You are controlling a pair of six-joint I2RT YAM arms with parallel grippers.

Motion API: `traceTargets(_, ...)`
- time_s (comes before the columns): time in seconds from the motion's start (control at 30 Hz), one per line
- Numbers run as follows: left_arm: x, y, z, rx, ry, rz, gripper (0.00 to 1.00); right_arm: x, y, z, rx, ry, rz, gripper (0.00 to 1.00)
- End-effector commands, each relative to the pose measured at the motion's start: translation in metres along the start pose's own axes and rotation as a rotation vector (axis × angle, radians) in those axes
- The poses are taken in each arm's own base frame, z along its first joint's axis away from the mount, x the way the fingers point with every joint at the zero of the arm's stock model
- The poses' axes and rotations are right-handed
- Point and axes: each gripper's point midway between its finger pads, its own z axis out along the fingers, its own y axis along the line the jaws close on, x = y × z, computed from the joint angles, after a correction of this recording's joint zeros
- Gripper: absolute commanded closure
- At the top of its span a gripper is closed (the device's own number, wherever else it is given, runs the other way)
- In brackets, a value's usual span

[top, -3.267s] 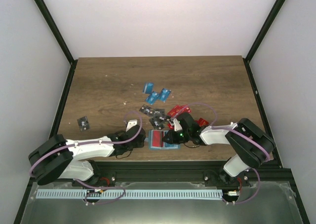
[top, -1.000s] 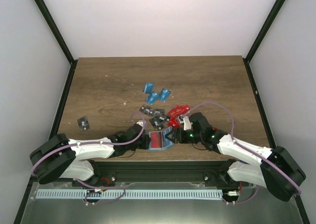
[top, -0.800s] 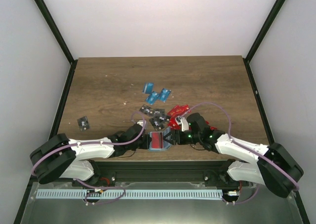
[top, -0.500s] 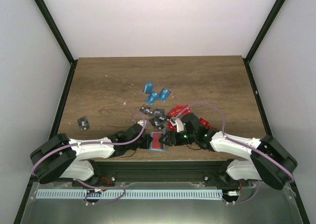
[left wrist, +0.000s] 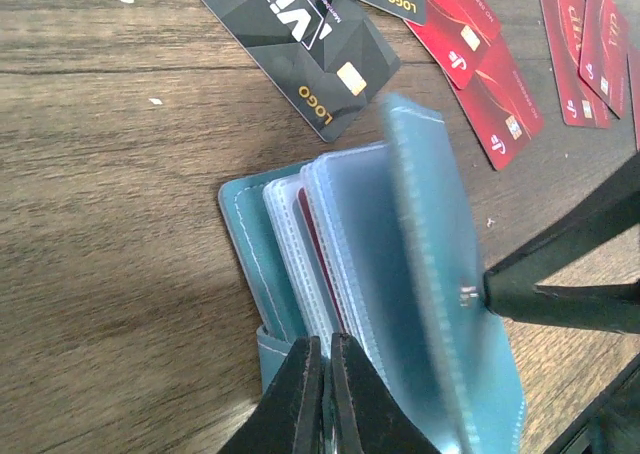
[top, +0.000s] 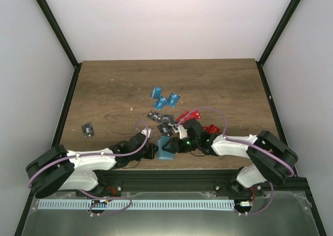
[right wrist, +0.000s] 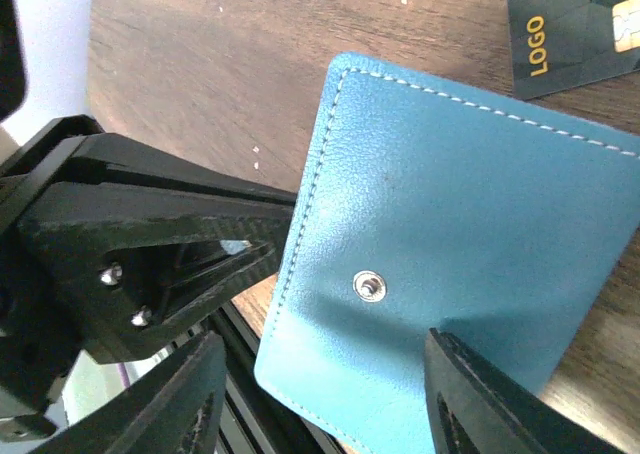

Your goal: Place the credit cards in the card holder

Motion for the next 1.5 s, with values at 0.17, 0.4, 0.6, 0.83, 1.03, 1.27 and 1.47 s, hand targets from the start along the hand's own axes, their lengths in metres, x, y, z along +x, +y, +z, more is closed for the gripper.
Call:
traceTargets(0.17, 0.001, -0.003, -0.01, 0.034, -0.015, 0.003, 0.96, -0.011, 0.001, 0.02, -0.011, 0.007, 0.014, 0.54)
traceTargets(0.4, -0.006, -0.009, -0.022, 0.044, -0.031, 0.014, 0.94, -0.007, -0.03, 0.022, 0.165, 0.05, 0.0, 0.65)
traceTargets(0.6, -0.013, -0.02, -0.017, 0.057, -0.027, 0.034, 0.91, -0.005, -0.019, 0.023, 0.112, 0.07, -0.035, 0.66)
traceTargets(0.83, -0.021, -0.048, -0.015, 0.152, -0.008, 0.031, 0.64, -0.005, -0.014, 0.024, 0.081, 0.076, -0.081, 0.68)
traceTargets(1.03, -0.052, -0.036, -0.035, 0.054, -0.105, 0.05, 0.43, -0.004, -0.011, 0.024, 0.058, 0.078, -0.108, 0.69)
traceTargets(1.27, -0.073, -0.016, -0.027, -0.013, -0.078, 0.072, 0.62, -0.002, -0.003, 0.023, 0.009, 0.082, -0.134, 0.69)
traceTargets(1.47, -0.074, -0.021, -0.007, 0.007, 0.006, 0.103, 0.77, 0.001, 0.002, 0.02, -0.012, 0.089, -0.171, 0.69)
